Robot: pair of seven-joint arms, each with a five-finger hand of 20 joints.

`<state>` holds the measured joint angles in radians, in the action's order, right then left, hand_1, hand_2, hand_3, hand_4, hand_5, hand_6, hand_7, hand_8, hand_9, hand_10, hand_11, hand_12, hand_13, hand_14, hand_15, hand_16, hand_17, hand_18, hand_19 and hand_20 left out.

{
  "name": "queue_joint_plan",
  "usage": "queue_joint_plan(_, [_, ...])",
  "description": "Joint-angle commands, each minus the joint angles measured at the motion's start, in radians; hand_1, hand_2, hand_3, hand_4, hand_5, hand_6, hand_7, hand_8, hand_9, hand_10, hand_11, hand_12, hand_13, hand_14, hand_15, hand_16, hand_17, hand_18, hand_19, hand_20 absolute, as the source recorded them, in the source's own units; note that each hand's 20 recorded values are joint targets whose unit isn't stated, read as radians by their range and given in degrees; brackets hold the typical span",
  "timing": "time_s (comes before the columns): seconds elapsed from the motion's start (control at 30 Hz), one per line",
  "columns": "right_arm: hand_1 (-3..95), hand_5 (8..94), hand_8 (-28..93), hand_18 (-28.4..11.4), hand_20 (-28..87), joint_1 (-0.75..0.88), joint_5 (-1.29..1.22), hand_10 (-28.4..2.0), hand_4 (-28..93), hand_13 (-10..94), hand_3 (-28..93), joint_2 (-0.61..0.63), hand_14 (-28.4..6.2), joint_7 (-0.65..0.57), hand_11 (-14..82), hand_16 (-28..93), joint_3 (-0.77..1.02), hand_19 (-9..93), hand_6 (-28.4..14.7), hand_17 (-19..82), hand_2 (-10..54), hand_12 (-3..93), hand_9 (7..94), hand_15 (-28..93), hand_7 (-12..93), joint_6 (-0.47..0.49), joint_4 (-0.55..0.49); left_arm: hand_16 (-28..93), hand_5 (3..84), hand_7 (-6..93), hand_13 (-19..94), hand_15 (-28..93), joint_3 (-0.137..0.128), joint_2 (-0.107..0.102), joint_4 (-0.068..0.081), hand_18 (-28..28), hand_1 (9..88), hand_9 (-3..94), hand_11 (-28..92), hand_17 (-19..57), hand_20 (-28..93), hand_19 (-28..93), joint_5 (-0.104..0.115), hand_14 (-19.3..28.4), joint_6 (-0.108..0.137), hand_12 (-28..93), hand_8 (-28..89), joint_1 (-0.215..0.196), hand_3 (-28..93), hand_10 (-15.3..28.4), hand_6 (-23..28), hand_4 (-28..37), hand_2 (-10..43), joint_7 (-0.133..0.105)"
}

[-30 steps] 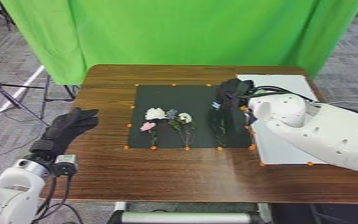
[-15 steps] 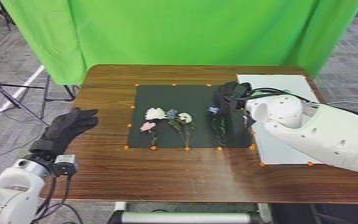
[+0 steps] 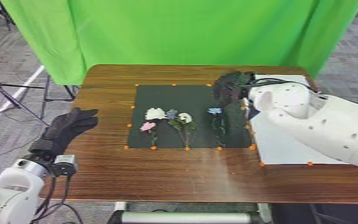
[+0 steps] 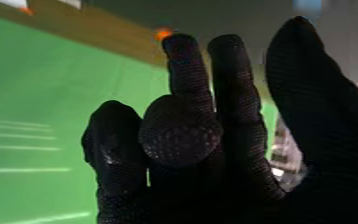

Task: Arrange flowers

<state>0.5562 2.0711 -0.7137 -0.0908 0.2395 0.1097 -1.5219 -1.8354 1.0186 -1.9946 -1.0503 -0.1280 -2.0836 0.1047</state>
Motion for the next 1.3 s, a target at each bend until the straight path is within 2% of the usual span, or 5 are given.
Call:
queue_joint_plan(0.03, [34.3, 56.8, -9, -15.8, 65, 0.008, -0.044, -12.5, -15, 82, 65, 0.022, -3.1, -0.167, 10.0, 32, 0.121, 93, 3.2, 55, -7.6, 21.0, 63.7, 70, 18, -0.045, 0.024, -3, 43.0, 10.5, 30, 16, -0.004, 0.002, -0.002, 10.9, 21.8, 40.5, 18, 0.6, 10, 14, -0.003, 18.4, -0.018, 9, -6, -0.004, 54, 16.3, 5.6, -28.3, 16.2, 0.014])
queue_joint_plan(0.17, [28.5, 49.0, -6, -16.7, 61, 0.032, -0.084, -14.4, -13, 81, 64, 0.006, -4.0, -0.267, 7.6, 31, 0.161, 93, 0.6, 53, -9.4, 20.2, 53.9, 68, 11, 0.044, 0.086, -3, 43.1, 10.6, 30, 16, -0.005, 0.002, -0.004, 10.9, 21.7, 40.5, 18, 0.6, 10, 14, -0.002, 18.3, -0.018, 9, -6, -0.007, 55, 16.3, 5.5, -28.3, 16.1, 0.018])
queue_joint_plan(0.4, [23.8, 44.3, -5, -17.9, 57, 0.088, -0.049, -16.6, -14, 80, 64, -0.019, -5.0, -0.366, 5.8, 31, 0.19, 93, -0.3, 52, -9.5, 18.1, 47.6, 66, 7, 0.12, 0.191, -3, 43.1, 10.6, 30, 16, -0.008, 0.005, -0.006, 10.8, 21.5, 40.3, 18, 0.6, 10, 14, -0.003, 18.2, -0.026, 9, -6, -0.01, 55, 16.0, 5.4, -28.3, 16.0, 0.026])
queue_joint_plan(0.73, [22.5, 46.0, -5, -18.9, 57, 0.158, -0.045, -16.8, -13, 80, 63, -0.008, -5.8, -0.435, 6.2, 31, 0.263, 93, 1.1, 51, -9.5, 17.5, 47.7, 65, 7, 0.118, 0.268, -3, 42.9, 10.7, 30, 16, -0.005, 0.005, -0.005, 10.8, 21.3, 40.2, 18, 0.7, 10, 14, 0.0, 18.0, -0.028, 9, -6, -0.008, 55, 16.0, 5.0, -28.3, 15.8, 0.03])
queue_joint_plan(1.3, [25.7, 48.3, -5, -18.9, 56, 0.223, -0.08, -16.2, -13, 80, 62, 0.012, -5.9, -0.482, 7.4, 30, 0.321, 93, 1.0, 52, -7.4, 17.9, 52.0, 66, 8, 0.08, 0.294, -4, 42.9, 10.8, 30, 16, -0.003, 0.009, -0.003, 10.7, 21.4, 40.2, 18, 0.7, 10, 14, -0.001, 18.0, -0.027, 9, -6, -0.007, 55, 16.0, 4.7, -28.3, 15.9, 0.018])
